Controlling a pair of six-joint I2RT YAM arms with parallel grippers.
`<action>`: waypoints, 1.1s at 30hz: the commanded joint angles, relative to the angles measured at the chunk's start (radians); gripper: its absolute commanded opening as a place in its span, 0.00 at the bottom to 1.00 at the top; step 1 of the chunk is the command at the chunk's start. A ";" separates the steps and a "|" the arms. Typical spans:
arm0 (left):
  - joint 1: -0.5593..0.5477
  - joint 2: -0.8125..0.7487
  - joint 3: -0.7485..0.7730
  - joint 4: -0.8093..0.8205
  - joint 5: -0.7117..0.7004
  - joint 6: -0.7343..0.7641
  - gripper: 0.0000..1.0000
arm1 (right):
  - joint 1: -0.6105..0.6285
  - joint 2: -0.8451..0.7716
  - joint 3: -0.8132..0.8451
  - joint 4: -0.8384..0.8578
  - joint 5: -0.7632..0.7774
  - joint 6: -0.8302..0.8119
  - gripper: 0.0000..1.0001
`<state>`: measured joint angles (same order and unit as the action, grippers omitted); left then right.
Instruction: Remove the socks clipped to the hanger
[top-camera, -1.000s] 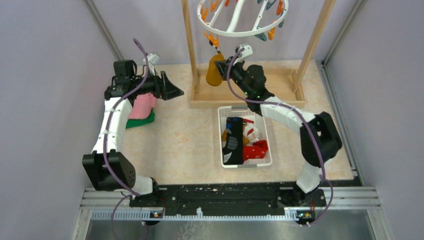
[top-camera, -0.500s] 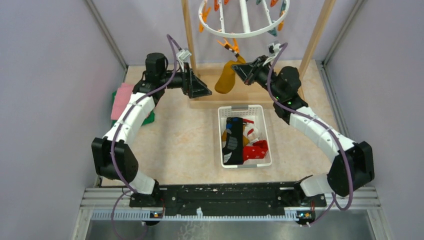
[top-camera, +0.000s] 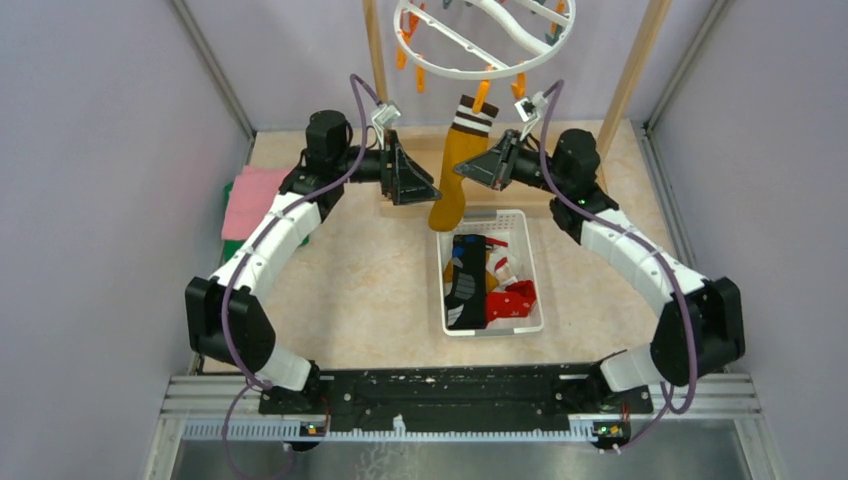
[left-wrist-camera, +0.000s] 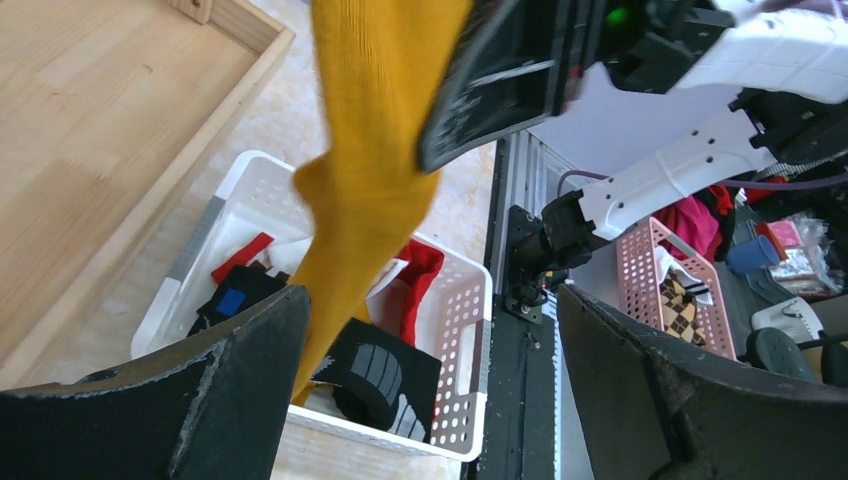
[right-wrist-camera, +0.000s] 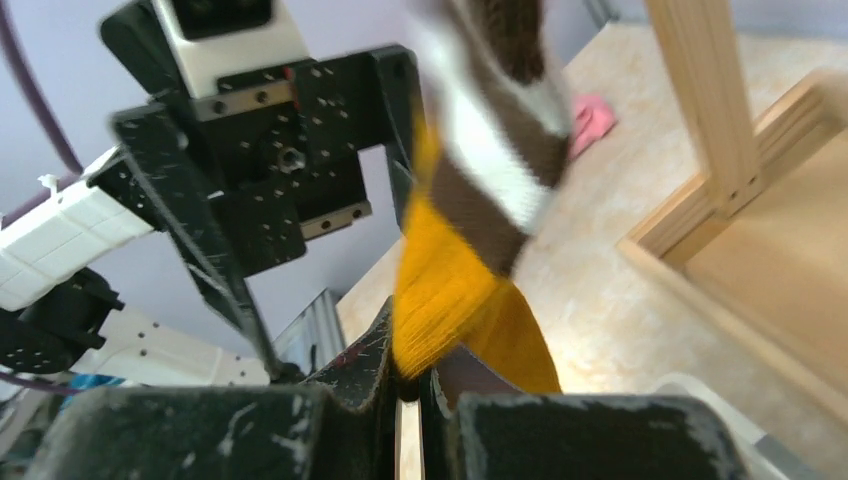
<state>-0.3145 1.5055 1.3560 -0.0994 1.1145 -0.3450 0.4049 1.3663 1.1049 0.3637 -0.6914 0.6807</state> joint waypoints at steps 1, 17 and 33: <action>-0.004 -0.019 0.044 0.091 0.061 -0.026 0.99 | -0.002 0.082 0.096 0.047 -0.160 0.114 0.00; -0.057 0.058 0.094 0.114 0.009 0.067 0.96 | -0.002 0.088 0.164 -0.002 -0.172 0.131 0.02; -0.103 0.072 0.070 0.132 -0.017 0.061 0.00 | -0.002 0.079 0.206 -0.070 -0.161 0.095 0.30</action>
<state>-0.4141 1.5650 1.4078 -0.0151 1.1042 -0.2943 0.4034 1.4746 1.2587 0.3225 -0.8547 0.8139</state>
